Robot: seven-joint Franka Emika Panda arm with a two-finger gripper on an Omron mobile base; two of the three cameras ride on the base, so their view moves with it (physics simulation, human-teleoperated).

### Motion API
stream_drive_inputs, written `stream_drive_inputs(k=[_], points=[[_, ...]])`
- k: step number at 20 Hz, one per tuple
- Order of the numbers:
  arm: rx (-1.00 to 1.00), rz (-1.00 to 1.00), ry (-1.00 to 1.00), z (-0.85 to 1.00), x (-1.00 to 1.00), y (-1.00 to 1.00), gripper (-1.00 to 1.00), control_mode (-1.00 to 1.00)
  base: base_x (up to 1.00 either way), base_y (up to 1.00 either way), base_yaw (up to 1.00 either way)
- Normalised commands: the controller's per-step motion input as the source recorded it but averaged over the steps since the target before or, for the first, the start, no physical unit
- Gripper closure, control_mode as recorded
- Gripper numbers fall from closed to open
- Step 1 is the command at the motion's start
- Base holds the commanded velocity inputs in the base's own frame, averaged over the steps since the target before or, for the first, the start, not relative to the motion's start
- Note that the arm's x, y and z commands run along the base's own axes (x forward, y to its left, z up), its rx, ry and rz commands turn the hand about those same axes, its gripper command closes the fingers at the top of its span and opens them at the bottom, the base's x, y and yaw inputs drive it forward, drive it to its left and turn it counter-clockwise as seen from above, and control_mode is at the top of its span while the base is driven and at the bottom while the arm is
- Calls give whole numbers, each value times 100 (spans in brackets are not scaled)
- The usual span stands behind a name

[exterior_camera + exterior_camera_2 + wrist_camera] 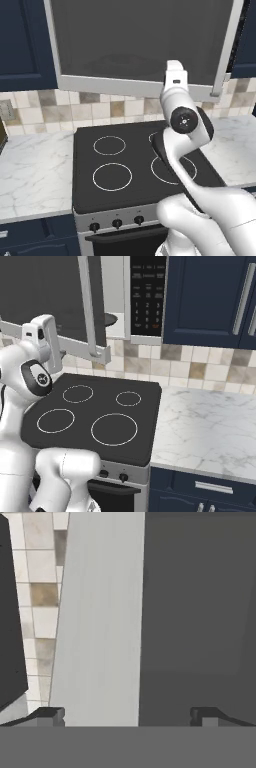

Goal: Transport the chicken drumstick from the fridge to the microwave and turn on the microwave.

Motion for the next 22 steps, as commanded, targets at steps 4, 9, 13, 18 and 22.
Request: stream_drive_inputs(k=[4, 9, 13, 18, 22], points=[[0, 0, 4, 2, 42, -12, -100, -100, 0, 0, 0], [0, 1, 4, 0, 46, -10, -100, -100, 0, 0, 0], [0, 3, 0, 0, 46, -7, -100, -100, 0, 0, 0], [0, 4, 0, 0, 32, -4, -100, -100, 0, 0, 0], [0, 3, 0, 0, 21, 0, -100, -100, 0, 0, 0]])
